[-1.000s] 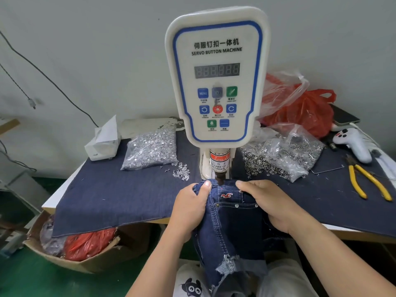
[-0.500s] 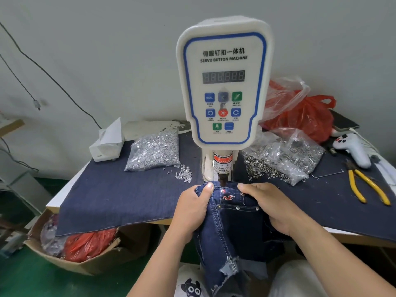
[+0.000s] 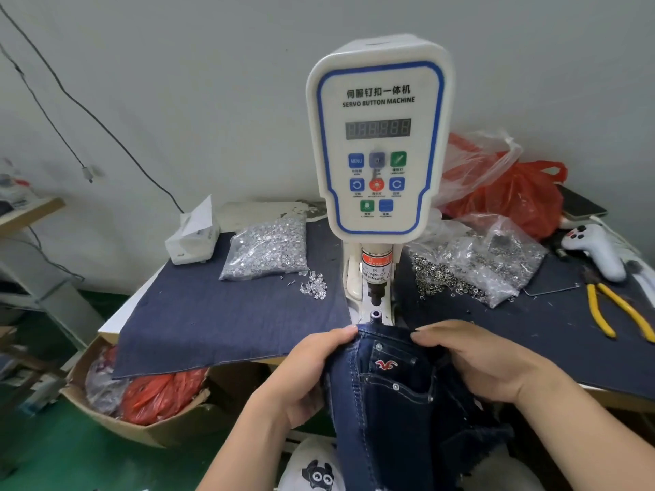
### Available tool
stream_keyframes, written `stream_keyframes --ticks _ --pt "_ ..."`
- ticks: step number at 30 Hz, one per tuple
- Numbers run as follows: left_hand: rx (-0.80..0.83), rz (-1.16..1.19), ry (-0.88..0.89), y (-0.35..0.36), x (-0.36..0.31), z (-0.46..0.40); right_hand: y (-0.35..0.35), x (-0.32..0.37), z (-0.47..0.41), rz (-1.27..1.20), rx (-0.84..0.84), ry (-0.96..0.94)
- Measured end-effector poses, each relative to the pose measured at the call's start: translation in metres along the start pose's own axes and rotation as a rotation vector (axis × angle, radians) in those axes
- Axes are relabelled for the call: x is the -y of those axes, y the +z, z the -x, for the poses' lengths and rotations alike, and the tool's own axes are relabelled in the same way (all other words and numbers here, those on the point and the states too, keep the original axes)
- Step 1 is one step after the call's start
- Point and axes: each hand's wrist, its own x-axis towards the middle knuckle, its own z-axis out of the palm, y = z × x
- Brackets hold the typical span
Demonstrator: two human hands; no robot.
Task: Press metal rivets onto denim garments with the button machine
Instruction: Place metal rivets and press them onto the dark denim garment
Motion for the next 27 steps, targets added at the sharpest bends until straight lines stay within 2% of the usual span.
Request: stream_keyframes --ticks 5,10,11,15,16,19,20,21,23,27 --pt "0.05 -0.085 0.047 0.004 -0.002 0.005 0.012 0.012 0.01 0.242 0.08 -0.068" --pt "0.118 -0.204 0.128 0.013 -0.006 0.003 0.026 0.023 0.011 0.481 -0.044 -0.135" --pt "0.126 -0.212 0.137 0.014 -0.006 0.002 0.026 0.022 0.011 0.475 -0.041 -0.14" --pt "0.143 -0.192 0.083 0.02 -0.01 -0.001 0.015 0.018 0.018 0.184 -0.003 -0.105" --pt "0.121 -0.293 0.102 0.02 -0.012 0.0 0.013 0.017 0.02 0.157 -0.003 -0.103" --pt "0.114 -0.802 0.196 0.012 -0.015 0.001 0.007 0.011 0.021 0.089 -0.038 -0.121" --pt "0.113 -0.881 0.218 0.007 -0.014 0.0 0.004 0.009 0.021 0.036 -0.06 -0.127" --pt "0.108 -0.862 0.237 0.003 -0.013 0.0 0.0 0.009 0.022 -0.007 -0.078 -0.129" --pt "0.11 -0.679 0.279 -0.001 -0.012 0.001 -0.005 0.009 0.024 -0.017 -0.075 -0.11" --pt "0.037 -0.328 0.287 0.006 -0.005 -0.002 -0.009 0.012 0.026 0.118 -0.028 -0.024"
